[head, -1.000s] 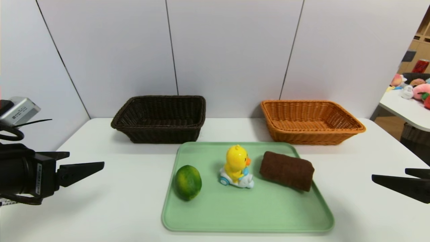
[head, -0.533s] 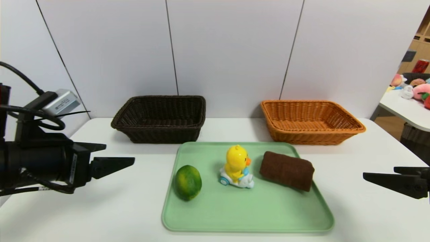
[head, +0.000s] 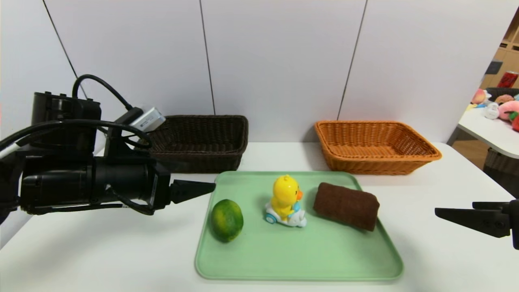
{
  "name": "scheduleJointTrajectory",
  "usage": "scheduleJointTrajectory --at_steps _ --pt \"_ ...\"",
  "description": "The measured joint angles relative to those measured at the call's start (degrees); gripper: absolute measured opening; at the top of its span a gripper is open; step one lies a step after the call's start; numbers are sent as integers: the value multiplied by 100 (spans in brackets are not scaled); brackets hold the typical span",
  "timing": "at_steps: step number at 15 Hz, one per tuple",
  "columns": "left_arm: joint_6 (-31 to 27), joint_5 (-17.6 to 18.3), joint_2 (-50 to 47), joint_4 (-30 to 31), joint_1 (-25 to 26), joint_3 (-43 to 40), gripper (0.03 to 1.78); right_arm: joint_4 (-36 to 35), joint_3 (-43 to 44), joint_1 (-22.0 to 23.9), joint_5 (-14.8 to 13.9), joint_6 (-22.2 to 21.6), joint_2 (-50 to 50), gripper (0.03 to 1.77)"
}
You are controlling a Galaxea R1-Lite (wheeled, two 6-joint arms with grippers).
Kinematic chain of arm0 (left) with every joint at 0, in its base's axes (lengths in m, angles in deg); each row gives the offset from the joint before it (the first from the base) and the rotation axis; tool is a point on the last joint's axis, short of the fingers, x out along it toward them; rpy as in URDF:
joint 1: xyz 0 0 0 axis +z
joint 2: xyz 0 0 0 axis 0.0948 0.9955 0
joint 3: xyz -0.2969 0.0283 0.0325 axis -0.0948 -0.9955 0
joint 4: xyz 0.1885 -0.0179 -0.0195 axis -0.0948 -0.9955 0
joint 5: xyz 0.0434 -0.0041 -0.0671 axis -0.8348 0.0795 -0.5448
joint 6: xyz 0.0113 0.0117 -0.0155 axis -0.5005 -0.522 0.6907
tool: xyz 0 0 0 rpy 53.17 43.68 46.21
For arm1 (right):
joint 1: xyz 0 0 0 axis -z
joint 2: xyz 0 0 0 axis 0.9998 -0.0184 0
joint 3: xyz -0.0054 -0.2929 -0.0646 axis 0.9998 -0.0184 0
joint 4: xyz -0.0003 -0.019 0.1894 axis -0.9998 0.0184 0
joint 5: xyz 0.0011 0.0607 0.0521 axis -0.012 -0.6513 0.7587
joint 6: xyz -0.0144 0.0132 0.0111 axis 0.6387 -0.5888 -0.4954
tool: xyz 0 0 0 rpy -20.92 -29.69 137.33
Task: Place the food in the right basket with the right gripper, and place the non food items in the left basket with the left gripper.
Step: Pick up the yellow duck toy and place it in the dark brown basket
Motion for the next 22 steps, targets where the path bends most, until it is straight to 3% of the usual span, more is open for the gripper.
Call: scheduleJointTrajectory --at_steps 17,22 --pt "-184 7 -116 -100 -78 -20 169 -243 93 -72 72 27 -61 170" --pt "-195 13 218 44 -747 317 169 -243 63 -273 66 9 -127 170"
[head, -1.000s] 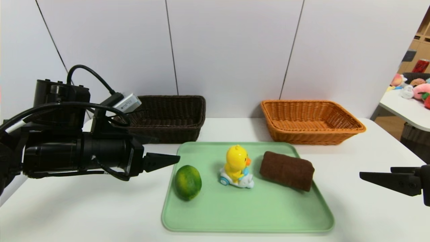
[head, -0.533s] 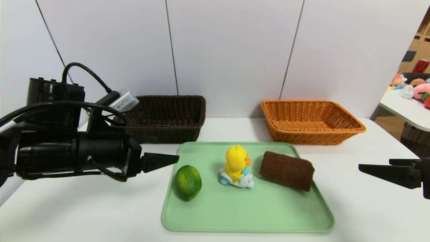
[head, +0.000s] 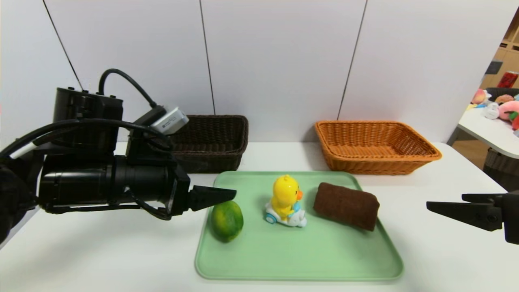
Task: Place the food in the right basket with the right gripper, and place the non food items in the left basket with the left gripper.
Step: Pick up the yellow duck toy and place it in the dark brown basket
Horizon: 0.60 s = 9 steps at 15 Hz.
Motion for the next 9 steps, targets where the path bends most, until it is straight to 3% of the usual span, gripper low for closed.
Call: scheduleJointTrajectory --at_steps 2,5,9 --pt "-21 193 300 291 -221 234 169 7 -22 -113 -5 -11 -20 170" --pt "-240 1108 719 542 -328 512 169 9 -33 -151 -13 -23 -38 170" --pt "-1081 1438 1201 523 -341 662 169 11 -34 -157 -13 -26 -59 170"
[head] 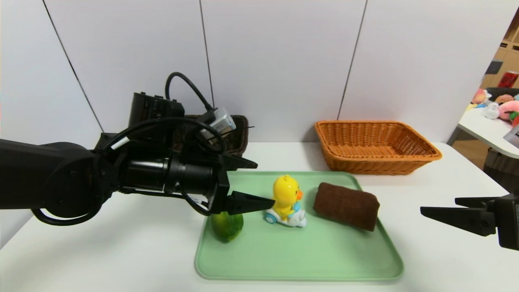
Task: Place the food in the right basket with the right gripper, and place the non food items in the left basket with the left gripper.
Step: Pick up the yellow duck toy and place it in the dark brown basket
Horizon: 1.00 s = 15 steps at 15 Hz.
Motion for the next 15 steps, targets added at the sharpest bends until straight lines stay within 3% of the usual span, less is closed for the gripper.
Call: scheduleJointTrajectory --at_steps 6,11,15 --pt "-282 773 364 -2 0 16 169 2 -63 9 -2 -7 1 170" --pt "-992 797 712 4 5 46 169 2 -178 0 0 0 32 170" --pt "-1083 794 1024 28 2 276 169 13 -265 -2 -6 -7 124 170"
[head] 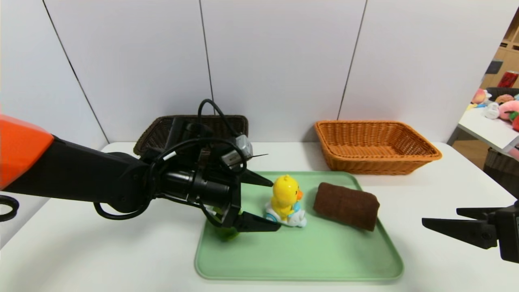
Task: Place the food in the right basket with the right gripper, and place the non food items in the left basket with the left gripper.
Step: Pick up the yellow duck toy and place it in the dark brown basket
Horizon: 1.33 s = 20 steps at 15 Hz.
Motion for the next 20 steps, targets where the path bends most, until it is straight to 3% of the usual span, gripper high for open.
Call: scheduleJointTrajectory --at_steps 12,20 --pt "-133 -101 752 -78 39 768 169 -11 -10 0 4 -4 39 170" --pt "-238 -422 995 -995 -171 1413 169 -11 -10 0 6 -17 39 170"
